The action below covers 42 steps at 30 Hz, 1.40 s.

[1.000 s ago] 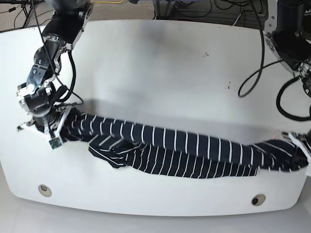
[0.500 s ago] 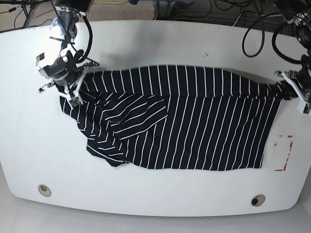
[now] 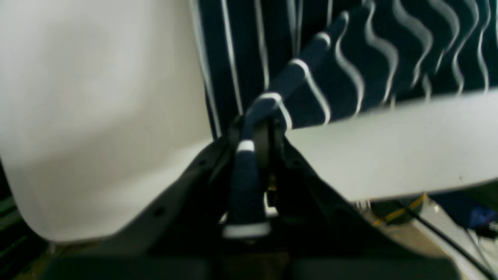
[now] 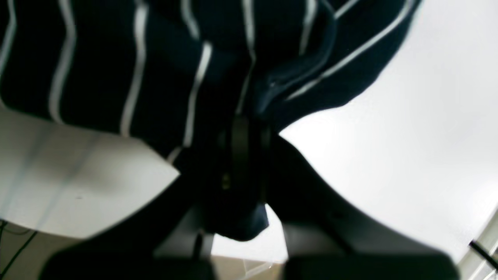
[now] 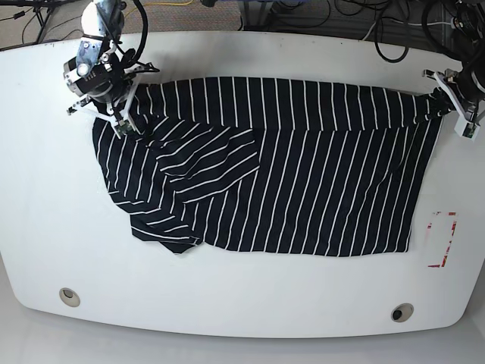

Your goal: Layout the t-shirt on the table in an organized manner, then fold the t-shirt properly

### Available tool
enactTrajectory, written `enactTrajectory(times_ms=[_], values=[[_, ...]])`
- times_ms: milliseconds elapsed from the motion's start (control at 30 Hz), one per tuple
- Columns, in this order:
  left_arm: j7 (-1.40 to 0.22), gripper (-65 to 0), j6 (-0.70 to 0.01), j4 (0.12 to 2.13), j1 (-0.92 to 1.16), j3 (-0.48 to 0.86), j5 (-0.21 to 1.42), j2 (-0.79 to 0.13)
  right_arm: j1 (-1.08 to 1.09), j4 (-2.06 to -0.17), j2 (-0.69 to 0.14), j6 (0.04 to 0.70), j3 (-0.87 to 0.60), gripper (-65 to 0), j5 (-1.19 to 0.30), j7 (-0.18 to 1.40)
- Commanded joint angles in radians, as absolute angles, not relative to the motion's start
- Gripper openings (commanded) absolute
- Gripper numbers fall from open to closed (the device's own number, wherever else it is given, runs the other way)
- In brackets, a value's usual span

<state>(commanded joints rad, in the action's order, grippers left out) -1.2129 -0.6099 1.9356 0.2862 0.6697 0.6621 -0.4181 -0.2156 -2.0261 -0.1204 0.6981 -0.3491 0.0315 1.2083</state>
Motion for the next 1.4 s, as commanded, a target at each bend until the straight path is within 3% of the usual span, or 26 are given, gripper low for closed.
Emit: enactTrajectory(times_ms=[400, 667, 1000, 1267, 1400], values=[[-1.214, -65.0, -0.584, 1.928, -0.226, 0.538, 0.636, -0.418, 0.128, -2.006, -0.206, 0.698, -0.332, -64.5, 0.031, 1.213], [-1.218, -65.0, -0.556, 1.870, -0.680, 0.354, 0.515, -0.417, 0.496, -1.977, -0.335, 0.698, -0.154, -64.4, 0.031, 1.218], [-1.219, -65.0, -0.558, 1.650, -1.145, 0.298, 0.504, -0.417, 0.923, -1.982, -0.395, 0.698, 0.001, -64.4, 0.025, 1.325], [-1.267, -65.0, -0.561, 1.635, -1.179, 0.300, 0.507, -0.415, 0.952, -2.012, -0.397, 0.698, -0.002, -64.4, 0.030, 1.326], [-1.294, -65.0, -0.561, 1.662, -1.063, 0.306, 0.536, -0.415, 0.829, -2.022, -0.395, 0.698, -0.035, -64.7, 0.028, 1.326]])
